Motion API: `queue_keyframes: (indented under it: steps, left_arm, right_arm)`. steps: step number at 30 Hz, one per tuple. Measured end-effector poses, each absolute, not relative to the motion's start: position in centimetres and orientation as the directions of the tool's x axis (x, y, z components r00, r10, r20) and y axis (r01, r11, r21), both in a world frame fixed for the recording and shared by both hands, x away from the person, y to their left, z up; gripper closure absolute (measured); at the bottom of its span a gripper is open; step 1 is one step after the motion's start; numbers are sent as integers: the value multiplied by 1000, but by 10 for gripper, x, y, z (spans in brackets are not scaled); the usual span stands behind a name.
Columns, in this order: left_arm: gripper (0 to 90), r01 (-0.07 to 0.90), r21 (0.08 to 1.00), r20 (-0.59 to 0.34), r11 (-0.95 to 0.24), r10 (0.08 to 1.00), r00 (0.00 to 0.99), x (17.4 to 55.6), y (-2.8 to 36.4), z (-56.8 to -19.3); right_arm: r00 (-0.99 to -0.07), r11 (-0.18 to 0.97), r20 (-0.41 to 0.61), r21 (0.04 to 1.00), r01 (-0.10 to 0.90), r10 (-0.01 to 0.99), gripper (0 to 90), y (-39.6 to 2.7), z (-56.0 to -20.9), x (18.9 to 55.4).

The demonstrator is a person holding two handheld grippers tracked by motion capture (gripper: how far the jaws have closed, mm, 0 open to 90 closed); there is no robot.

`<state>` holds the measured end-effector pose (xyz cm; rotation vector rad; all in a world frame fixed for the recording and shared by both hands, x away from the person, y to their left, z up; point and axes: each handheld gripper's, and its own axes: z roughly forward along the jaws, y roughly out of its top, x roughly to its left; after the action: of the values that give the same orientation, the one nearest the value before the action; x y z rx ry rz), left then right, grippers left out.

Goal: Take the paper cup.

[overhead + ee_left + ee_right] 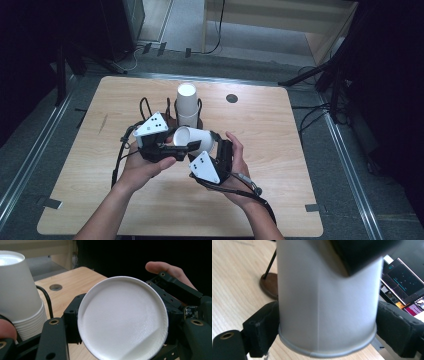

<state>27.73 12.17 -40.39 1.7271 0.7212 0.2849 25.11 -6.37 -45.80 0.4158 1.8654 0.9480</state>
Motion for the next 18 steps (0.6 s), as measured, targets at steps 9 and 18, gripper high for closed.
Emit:
queue_keyframes:
  steps: [9, 18]
  left_arm:
    - [366, 164, 986, -140, 23, 643, 753, 274, 127, -408]
    - [365, 89, 993, -122, 82, 653, 748, 276, 126, -421]
  right_arm:
    - [-452, 580, -551, 810, -87, 702, 90, -84, -453, 250]
    - [-449, 417, -366, 909, 15, 815, 90, -106, -450, 250]
